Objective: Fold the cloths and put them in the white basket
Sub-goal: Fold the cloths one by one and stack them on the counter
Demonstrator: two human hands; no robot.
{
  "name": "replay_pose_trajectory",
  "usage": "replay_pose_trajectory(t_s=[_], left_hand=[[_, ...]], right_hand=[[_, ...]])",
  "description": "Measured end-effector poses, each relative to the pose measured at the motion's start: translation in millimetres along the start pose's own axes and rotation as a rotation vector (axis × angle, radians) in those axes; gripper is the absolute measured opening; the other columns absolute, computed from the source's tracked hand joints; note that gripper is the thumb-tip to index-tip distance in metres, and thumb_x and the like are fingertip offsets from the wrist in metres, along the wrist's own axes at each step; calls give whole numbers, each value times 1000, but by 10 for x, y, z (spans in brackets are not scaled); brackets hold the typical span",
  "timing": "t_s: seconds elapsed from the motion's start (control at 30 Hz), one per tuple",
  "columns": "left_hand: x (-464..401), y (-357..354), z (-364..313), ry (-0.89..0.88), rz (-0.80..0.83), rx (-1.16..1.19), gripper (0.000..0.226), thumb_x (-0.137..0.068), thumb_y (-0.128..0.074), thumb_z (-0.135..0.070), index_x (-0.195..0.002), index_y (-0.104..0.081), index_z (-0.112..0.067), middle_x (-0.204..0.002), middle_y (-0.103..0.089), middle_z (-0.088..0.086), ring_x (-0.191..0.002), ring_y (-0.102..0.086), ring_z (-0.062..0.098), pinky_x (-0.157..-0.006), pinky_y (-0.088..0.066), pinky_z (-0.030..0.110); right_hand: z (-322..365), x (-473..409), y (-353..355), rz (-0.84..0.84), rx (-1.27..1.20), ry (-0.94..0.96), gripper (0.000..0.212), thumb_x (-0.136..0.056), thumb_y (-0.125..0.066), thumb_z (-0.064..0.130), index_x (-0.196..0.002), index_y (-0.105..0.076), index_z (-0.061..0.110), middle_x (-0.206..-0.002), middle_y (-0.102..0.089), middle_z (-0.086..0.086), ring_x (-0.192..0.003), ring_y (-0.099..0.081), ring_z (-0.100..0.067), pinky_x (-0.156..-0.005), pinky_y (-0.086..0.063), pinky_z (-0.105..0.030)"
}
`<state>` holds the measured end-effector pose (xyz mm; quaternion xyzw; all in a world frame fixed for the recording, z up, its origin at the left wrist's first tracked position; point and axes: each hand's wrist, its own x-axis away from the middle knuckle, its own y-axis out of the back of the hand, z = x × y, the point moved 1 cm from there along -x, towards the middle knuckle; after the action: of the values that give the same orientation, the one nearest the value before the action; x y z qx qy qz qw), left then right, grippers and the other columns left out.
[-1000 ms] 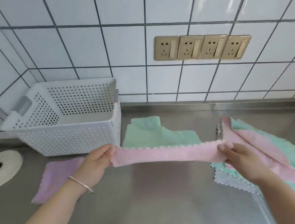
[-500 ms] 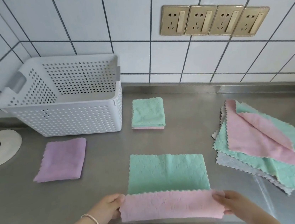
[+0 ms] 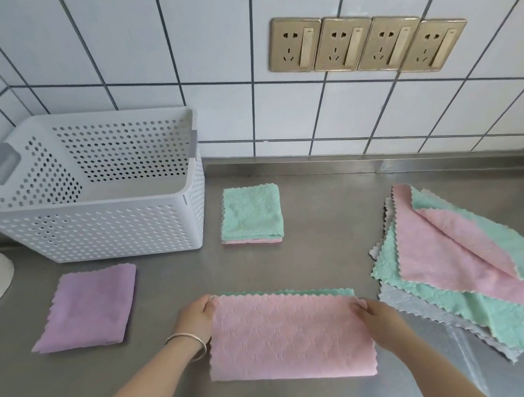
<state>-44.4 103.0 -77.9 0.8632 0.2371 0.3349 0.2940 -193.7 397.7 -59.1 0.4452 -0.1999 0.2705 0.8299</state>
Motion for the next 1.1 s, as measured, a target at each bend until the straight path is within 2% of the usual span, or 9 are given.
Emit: replay_pose_trajectory(t_s=[0.1, 0.23, 0.43, 0.6, 0.7, 0.8, 0.9, 1.0, 1.1], left_hand=[[-64, -8, -39, 13, -11, -60, 31, -97, -39, -22, -113, -61, -6, -122, -63, 14, -112, -56, 30, -89, -39, 30], [-129, -38, -49, 12, -17, -156, 34, -98, -37, -22, -115, -60, -3, -124, -61, 17, -114, -55, 32, -90, -39, 31], [-229, -37, -100, 66, 3, -302, 38, -97, -36, -29, -107, -62, -3, -117, -63, 20, -108, -57, 35, -88, -42, 33], [-122, -32, -124, 114, -195, -297, 23, -88, -51, -32, -91, -59, -11, -102, -64, 18, -96, -59, 36, -79, -46, 37], [21, -169, -132, -177, -370, -382, 19, -75, -60, -24, -89, -57, -12, -97, -58, 14, -88, -57, 36, -73, -50, 41], [251, -507, -311, -534, -197, -528, 41, -67, -41, -35, -107, -52, -29, -117, -54, -5, -102, -56, 23, -86, -44, 38], [390, -871, -472, -757, 28, -752, 49, -71, -40, -50, -115, -53, -36, -133, -51, -10, -125, -39, 19, -100, -32, 49], [371, -1111, -461, -747, 137, -907, 64, -66, -40, -66, -118, -59, -34, -136, -54, -1, -139, -19, 28, -106, -10, 57], [315, -1175, -427, -706, 192, -888, 75, -61, -39, -74, -124, -52, -37, -143, -45, 3, -145, 3, 30, -106, -5, 60]], right_hand=[[17, -40, -12, -43, 37, -15, 29, -98, -38, 30, -102, -62, 13, -89, -61, -9, -79, -51, -20, -61, -35, -27], [-22, -130, -27, -81, 86, -34, 36, -97, -39, 33, -96, -61, 5, -79, -59, -6, -79, -54, -24, -58, -34, -27], [-4, -230, -63, -98, 178, -81, 34, -96, -38, 36, -97, -61, 12, -78, -57, -2, -76, -53, -22, -65, -41, -28], [-60, -127, -39, -227, -298, -159, 26, -93, -46, 42, -101, -51, 18, -86, -64, -4, -75, -64, -23, -66, -54, -34], [-120, 104, -75, -286, -391, -159, 23, -94, -46, 34, -110, -47, 18, -85, -63, -1, -73, -64, -18, -59, -50, -30], [-227, 348, -241, -301, -335, -205, 32, -92, -50, 32, -120, -47, 16, -100, -63, -1, -86, -62, -21, -73, -50, -34], [-275, 499, -395, -297, -314, -247, 38, -89, -56, 26, -124, -47, 12, -104, -58, -3, -97, -56, -23, -86, -44, -35], [-256, 549, -477, -291, -270, -287, 43, -85, -59, 24, -124, -47, 10, -112, -58, -7, -108, -55, -27, -86, -41, -32], [-218, 534, -486, -183, -149, -336, 32, -84, -56, 34, -111, -48, 17, -116, -59, -4, -108, -56, -23, -76, -37, -27]])
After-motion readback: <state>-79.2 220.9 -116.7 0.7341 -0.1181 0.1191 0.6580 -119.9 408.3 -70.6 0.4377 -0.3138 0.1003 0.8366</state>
